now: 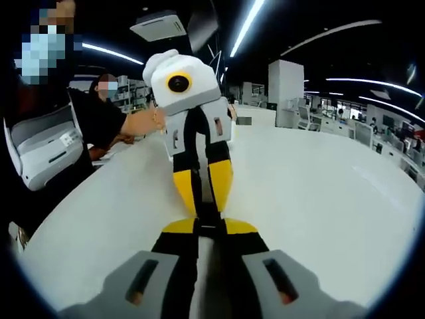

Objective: Snap the two parts of the plastic buckle together until the buckle closes and remains connected.

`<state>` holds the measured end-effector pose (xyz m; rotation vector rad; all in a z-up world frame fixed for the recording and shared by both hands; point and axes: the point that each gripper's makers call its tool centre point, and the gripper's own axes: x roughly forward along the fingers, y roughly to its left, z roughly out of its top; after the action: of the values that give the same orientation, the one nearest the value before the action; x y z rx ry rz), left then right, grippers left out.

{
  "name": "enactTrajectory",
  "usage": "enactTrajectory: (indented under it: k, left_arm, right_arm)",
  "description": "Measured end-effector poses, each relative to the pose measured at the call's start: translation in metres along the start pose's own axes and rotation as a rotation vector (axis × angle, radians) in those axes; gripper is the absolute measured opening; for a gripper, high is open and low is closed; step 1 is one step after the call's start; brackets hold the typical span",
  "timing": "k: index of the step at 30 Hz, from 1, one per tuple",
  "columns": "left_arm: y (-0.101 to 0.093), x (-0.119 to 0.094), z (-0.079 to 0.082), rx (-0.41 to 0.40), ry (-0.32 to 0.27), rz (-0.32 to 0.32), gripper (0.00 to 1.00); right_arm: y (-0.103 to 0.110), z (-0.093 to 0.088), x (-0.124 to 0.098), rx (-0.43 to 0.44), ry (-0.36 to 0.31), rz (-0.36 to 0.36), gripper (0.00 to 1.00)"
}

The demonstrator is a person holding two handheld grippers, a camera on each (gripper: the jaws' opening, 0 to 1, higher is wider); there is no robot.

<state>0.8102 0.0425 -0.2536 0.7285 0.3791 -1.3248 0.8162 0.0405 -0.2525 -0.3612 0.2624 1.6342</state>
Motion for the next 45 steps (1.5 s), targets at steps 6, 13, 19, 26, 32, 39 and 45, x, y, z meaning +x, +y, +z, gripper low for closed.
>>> enactTrajectory:
  k: [6, 13, 19, 26, 32, 39, 45]
  left_arm:
    - [-0.001, 0.000, 0.001, -0.003, -0.009, 0.003, 0.12]
    - [0.003, -0.006, 0.000, -0.020, -0.048, 0.051, 0.12]
    - [0.010, -0.014, -0.002, -0.051, -0.080, 0.094, 0.12]
    - [0.015, -0.029, 0.001, -0.089, -0.154, 0.163, 0.12]
    - [0.015, -0.044, 0.000, -0.112, -0.188, 0.206, 0.12]
    - [0.019, -0.057, -0.001, -0.183, -0.266, 0.247, 0.12]
    - [0.019, -0.060, -0.004, -0.206, -0.272, 0.264, 0.12]
  right_arm:
    - [-0.002, 0.000, -0.001, -0.001, 0.004, -0.004, 0.12]
    - [-0.006, 0.000, -0.003, -0.007, 0.012, -0.021, 0.12]
    - [-0.009, 0.000, -0.003, -0.006, 0.014, -0.032, 0.12]
    - [-0.012, -0.001, -0.004, -0.002, 0.013, -0.046, 0.12]
    - [-0.018, -0.002, -0.006, 0.004, 0.013, -0.071, 0.12]
    - [-0.029, -0.005, -0.011, 0.023, 0.009, -0.102, 0.12]
    - [-0.035, -0.008, -0.016, 0.034, 0.005, -0.123, 0.12]
